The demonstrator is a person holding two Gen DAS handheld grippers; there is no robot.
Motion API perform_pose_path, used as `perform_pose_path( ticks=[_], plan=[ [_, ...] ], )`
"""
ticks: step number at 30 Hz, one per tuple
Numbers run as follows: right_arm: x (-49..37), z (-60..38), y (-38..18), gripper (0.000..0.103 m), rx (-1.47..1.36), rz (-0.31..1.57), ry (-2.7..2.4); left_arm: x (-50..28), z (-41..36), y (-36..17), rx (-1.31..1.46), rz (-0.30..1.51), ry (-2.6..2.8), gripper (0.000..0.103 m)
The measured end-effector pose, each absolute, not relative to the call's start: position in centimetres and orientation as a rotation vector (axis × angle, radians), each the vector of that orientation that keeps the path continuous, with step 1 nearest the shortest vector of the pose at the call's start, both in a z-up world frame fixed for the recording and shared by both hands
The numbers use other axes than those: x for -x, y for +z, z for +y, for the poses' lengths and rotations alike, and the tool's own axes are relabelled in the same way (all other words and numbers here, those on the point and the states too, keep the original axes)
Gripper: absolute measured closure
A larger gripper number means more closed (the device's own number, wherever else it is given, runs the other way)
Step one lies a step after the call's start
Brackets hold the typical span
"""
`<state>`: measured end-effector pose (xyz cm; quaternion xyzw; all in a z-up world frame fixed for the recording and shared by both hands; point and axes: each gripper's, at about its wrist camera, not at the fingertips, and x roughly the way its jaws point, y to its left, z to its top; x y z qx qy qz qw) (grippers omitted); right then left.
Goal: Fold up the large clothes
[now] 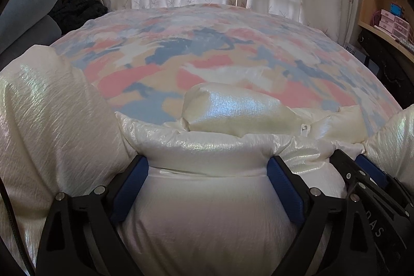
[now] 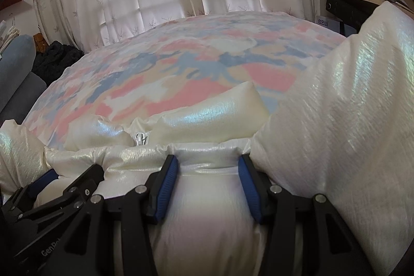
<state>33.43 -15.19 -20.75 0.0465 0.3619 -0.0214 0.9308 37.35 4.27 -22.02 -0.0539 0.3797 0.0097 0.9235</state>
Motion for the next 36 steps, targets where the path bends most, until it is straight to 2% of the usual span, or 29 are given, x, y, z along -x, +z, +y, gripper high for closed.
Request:
perform_pose_path(
  ticks=[8, 13, 20, 29, 36],
  plan=[
    [-33.7, -15.1, -20.7, 0.053, -0.091, 0.77, -0.041, -37.9, 3.9, -21.9, 0.08, 0.83, 0.03, 0.01],
    [-34.5, -15.2, -19.8, 0.05, -0.072, 0.863, 0.017, -38.2, 3.6, -21.6, 0.022, 0.893, 0.022, 0.009],
    [-33.9, -19.4, -17.4, 0.053, -0.159, 0.917, 0.105, -38.3, 4.8, -20.2, -0.041, 0.976, -0.026, 0.006],
    [-30.2, -27.5, -12.9, 0.051, -0.178, 0.875, -0.067, -36.3, 12.1, -16.4, -0.168, 0.951, 0.177, 0.006],
    [-25.4, -29.2, -9.8, 0.051, -0.244, 0.85, -0.092, -29.9, 17.0, -12.8, -0.079, 0.908, 0.178, 0.006]
  ],
)
